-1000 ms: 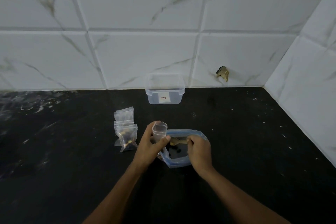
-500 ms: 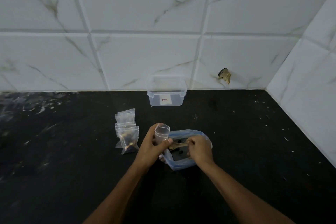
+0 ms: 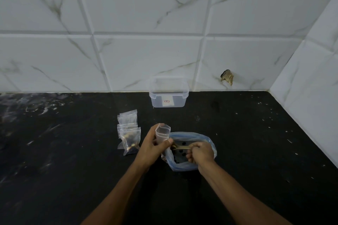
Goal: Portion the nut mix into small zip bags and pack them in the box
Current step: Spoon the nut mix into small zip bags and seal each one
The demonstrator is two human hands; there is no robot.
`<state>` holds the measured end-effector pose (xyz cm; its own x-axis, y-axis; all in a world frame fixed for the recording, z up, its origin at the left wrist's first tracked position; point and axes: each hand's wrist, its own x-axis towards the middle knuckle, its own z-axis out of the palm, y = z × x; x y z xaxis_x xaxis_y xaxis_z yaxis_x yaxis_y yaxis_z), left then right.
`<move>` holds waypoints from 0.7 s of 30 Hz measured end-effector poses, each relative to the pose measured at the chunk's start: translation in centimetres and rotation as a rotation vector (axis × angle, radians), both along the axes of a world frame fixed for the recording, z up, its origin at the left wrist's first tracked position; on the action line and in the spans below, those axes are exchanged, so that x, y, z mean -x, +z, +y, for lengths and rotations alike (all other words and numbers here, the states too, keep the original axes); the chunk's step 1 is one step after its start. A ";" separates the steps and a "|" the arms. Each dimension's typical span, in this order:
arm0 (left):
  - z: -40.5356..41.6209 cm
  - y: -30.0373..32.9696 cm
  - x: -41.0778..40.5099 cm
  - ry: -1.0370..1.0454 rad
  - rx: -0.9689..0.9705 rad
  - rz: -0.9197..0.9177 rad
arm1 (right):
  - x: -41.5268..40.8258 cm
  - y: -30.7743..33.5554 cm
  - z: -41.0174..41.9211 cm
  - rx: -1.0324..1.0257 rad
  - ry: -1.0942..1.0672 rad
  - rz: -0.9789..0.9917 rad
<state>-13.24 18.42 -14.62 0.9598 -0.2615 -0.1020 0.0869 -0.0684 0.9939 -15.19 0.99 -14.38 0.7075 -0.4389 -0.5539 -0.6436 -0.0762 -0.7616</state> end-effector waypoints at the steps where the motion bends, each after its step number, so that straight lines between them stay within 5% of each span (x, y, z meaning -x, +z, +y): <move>1: 0.0 0.1 0.0 -0.001 -0.002 0.000 | 0.1 0.1 -0.2 -0.002 -0.013 0.000; 12: 0.5 0.8 0.0 0.038 -0.063 -0.094 | 2.4 1.9 -2.6 -0.108 -0.099 -0.020; 21: -0.5 3.1 0.2 0.073 -0.144 -0.238 | 2.6 9.9 -5.0 -0.109 -0.009 -0.190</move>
<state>-13.43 17.90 -11.54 0.9769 -0.1904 0.0970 -0.1374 -0.2125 0.9675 -17.75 -4.02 -4.51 0.8001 -0.3908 -0.4551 -0.4876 0.0184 -0.8729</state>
